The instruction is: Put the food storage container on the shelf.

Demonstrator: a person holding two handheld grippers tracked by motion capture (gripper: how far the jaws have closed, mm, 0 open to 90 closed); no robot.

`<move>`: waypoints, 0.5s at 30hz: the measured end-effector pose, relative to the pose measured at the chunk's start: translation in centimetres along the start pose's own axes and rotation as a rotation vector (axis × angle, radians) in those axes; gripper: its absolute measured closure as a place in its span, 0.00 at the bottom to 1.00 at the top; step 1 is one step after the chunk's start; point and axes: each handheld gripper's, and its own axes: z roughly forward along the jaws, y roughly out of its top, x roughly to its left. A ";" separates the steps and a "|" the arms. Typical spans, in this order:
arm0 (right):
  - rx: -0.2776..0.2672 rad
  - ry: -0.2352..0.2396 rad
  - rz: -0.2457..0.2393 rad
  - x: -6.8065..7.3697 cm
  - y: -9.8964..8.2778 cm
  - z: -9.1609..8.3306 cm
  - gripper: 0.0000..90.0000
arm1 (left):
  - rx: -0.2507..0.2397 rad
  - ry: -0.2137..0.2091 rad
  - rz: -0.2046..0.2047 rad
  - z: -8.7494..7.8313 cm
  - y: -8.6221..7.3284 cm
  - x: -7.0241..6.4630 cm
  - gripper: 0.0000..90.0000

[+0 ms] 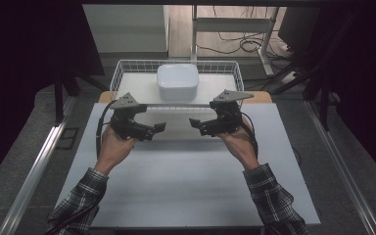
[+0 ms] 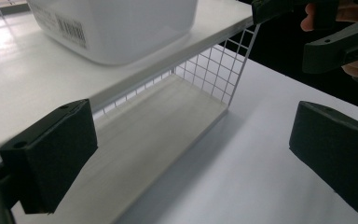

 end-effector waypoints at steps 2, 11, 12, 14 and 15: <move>0.003 0.003 -0.003 0.2 -0.2 0.0 0.04 | 0.001 -0.002 -0.001 0.0 -0.2 -0.1 0.01; 0.009 0.008 -0.019 1.0 -1.3 -0.3 0.04 | 0.010 -0.018 -0.006 -0.3 -2.1 -0.7 0.00; 0.012 0.008 -0.028 1.2 -1.6 -0.3 0.03 | 0.010 -0.017 -0.005 -0.3 -2.3 -0.7 0.00; 0.013 0.011 -0.028 1.3 -1.8 -0.4 0.03 | 0.007 -0.026 -0.011 -0.4 -2.7 -0.9 0.01; 0.012 0.013 -0.028 1.4 -2.0 -0.4 0.03 | 0.007 -0.025 -0.011 -0.4 -3.0 -0.9 0.01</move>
